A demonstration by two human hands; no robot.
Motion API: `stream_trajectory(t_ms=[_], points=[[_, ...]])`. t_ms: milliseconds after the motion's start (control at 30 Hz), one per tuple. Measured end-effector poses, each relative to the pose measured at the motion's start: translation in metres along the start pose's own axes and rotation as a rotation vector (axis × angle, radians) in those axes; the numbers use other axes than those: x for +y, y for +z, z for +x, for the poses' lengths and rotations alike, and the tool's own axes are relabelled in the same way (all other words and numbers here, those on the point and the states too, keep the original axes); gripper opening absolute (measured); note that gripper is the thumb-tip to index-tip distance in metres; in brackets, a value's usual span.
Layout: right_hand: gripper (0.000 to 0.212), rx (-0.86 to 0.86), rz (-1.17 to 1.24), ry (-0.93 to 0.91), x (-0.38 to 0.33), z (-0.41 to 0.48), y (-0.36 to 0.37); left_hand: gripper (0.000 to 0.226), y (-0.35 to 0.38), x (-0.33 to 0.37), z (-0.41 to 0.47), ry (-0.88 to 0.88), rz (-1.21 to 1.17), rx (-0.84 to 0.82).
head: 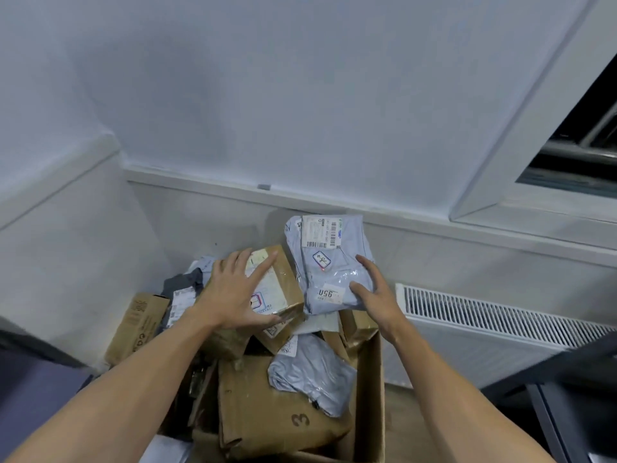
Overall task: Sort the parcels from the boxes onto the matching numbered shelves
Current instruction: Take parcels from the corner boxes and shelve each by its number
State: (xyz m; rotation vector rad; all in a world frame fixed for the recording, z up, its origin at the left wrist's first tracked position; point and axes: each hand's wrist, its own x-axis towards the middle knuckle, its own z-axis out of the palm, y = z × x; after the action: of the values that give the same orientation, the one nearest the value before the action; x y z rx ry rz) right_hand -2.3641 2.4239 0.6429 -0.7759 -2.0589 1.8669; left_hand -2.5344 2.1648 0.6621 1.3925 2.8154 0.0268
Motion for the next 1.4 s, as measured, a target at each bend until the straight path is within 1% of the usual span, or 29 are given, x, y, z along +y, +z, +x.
stream_trajectory(t_ms=[100, 267, 367, 500, 633, 733, 867, 967, 1233, 1400], points=[[0.055, -0.074, -0.02, -0.03, -0.008, -0.001, -0.004, 0.124, -0.012, 0.011, -0.019, -0.047, 0.013, 0.046], [0.054, -0.215, -0.057, -0.058, -0.012, -0.008, -0.008, 0.123, -0.03, 0.03, -0.058, -0.175, 0.077, 0.07], [0.055, -0.303, -0.037, -0.077, -0.016, -0.017, -0.001, 0.122, -0.037, 0.039, -0.091, -0.256, 0.117, 0.073], [0.055, -0.411, -0.038, -0.112, -0.023, -0.031, 0.024, 0.121, -0.046, 0.046, -0.147, -0.395, 0.133, 0.077], [0.054, -0.532, -0.038, -0.153, -0.031, -0.056, 0.067, 0.12, -0.06, 0.054, -0.212, -0.542, 0.177, 0.054], [0.052, -0.63, -0.04, -0.192, -0.04, -0.078, 0.1, 0.12, -0.074, 0.056, -0.257, -0.647, 0.209, 0.021], [0.053, -0.758, -0.051, -0.242, -0.055, -0.109, 0.14, 0.121, -0.09, 0.06, -0.317, -0.781, 0.219, 0.017], [0.051, -0.819, -0.055, -0.281, -0.07, -0.136, 0.167, 0.121, -0.104, 0.064, -0.361, -0.865, 0.246, 0.014], [0.052, -0.954, -0.031, -0.324, -0.097, -0.234, 0.218, 0.119, -0.136, 0.082, -0.483, -0.993, 0.256, 0.041], [0.051, -0.988, -0.028, -0.319, -0.103, -0.307, 0.237, 0.119, -0.147, 0.105, -0.558, -1.054, 0.25, 0.039]])
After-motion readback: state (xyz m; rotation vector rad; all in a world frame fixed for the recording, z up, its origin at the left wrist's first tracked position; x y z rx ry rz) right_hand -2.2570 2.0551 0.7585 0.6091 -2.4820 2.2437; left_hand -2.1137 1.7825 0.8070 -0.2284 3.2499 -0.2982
